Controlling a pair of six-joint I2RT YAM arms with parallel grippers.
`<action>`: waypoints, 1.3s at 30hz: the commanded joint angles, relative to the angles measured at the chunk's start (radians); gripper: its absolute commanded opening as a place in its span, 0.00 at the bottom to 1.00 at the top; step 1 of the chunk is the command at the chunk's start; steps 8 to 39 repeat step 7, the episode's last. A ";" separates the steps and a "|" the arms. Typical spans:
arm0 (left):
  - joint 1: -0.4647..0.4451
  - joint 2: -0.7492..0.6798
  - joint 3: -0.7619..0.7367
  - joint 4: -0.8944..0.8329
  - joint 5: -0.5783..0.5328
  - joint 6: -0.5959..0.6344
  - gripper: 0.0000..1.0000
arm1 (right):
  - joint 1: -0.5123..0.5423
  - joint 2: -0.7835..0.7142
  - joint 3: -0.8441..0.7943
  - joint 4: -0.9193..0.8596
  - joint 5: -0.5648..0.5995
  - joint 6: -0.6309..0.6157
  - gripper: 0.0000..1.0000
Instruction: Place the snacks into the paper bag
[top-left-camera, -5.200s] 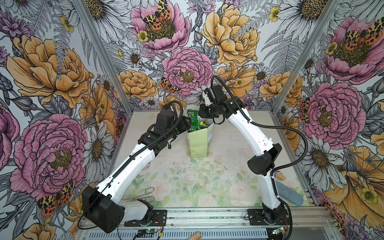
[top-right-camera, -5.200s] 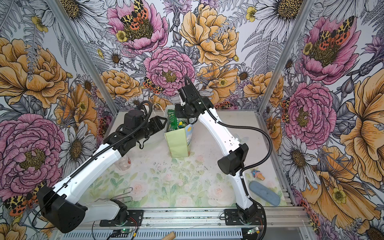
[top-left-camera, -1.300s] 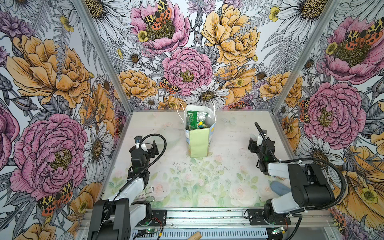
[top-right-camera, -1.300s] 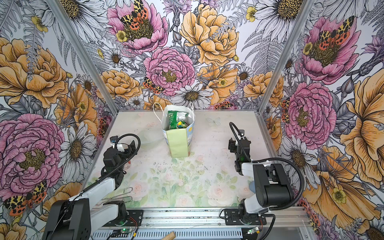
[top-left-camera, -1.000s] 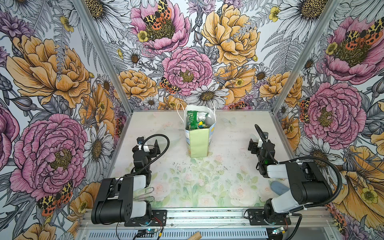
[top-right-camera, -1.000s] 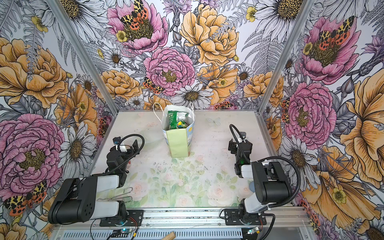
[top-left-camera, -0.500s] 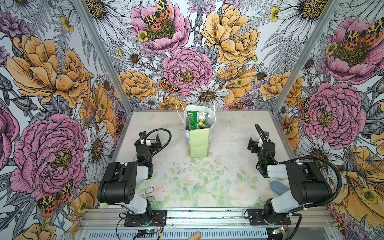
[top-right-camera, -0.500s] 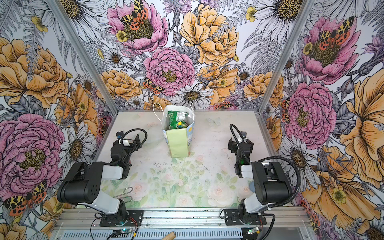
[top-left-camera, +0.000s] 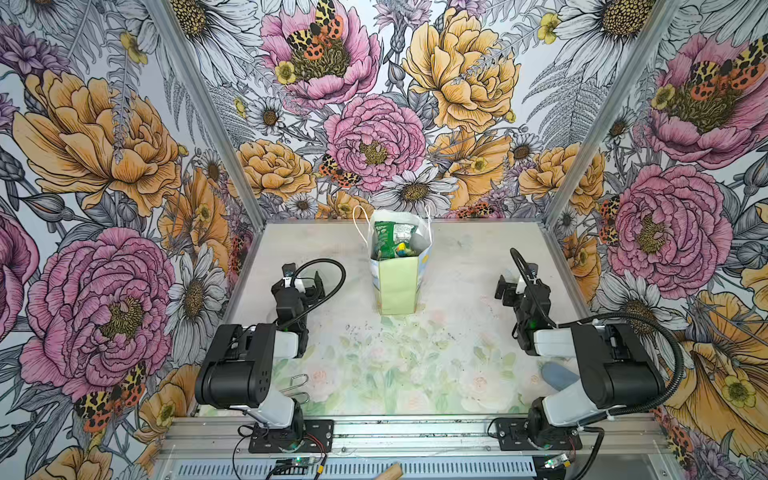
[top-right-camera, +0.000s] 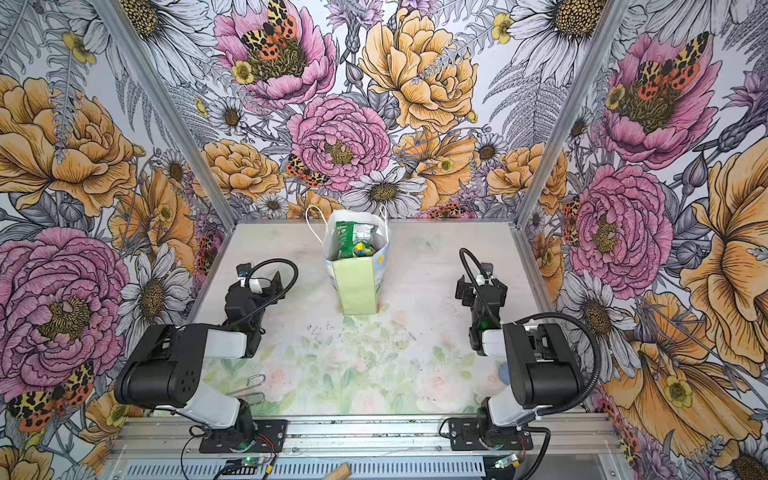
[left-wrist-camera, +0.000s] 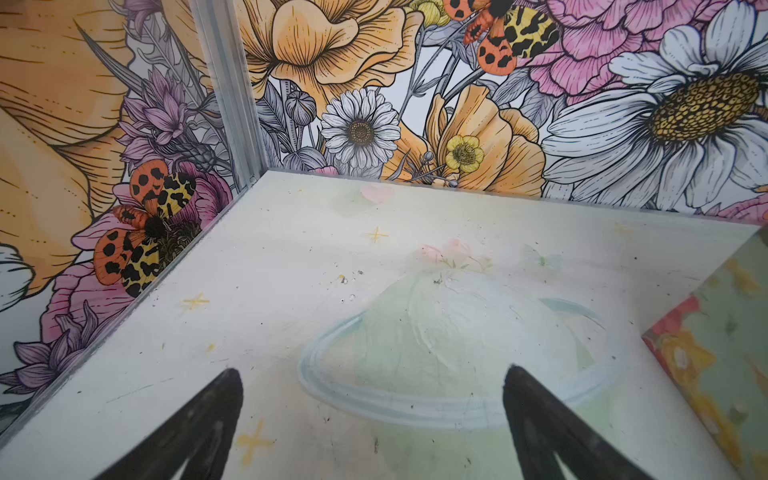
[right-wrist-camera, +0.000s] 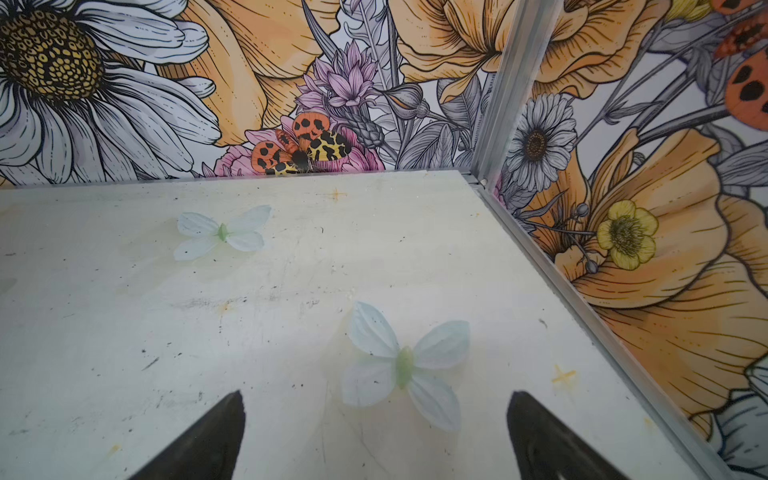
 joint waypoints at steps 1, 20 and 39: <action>0.000 -0.001 0.007 -0.003 -0.004 0.010 0.99 | -0.005 0.003 0.001 0.032 0.012 0.006 1.00; -0.001 -0.002 0.006 -0.002 -0.007 0.012 0.99 | -0.005 0.004 0.003 0.031 0.012 0.006 1.00; -0.001 -0.002 0.006 -0.002 -0.007 0.012 0.99 | -0.005 0.004 0.003 0.031 0.012 0.006 1.00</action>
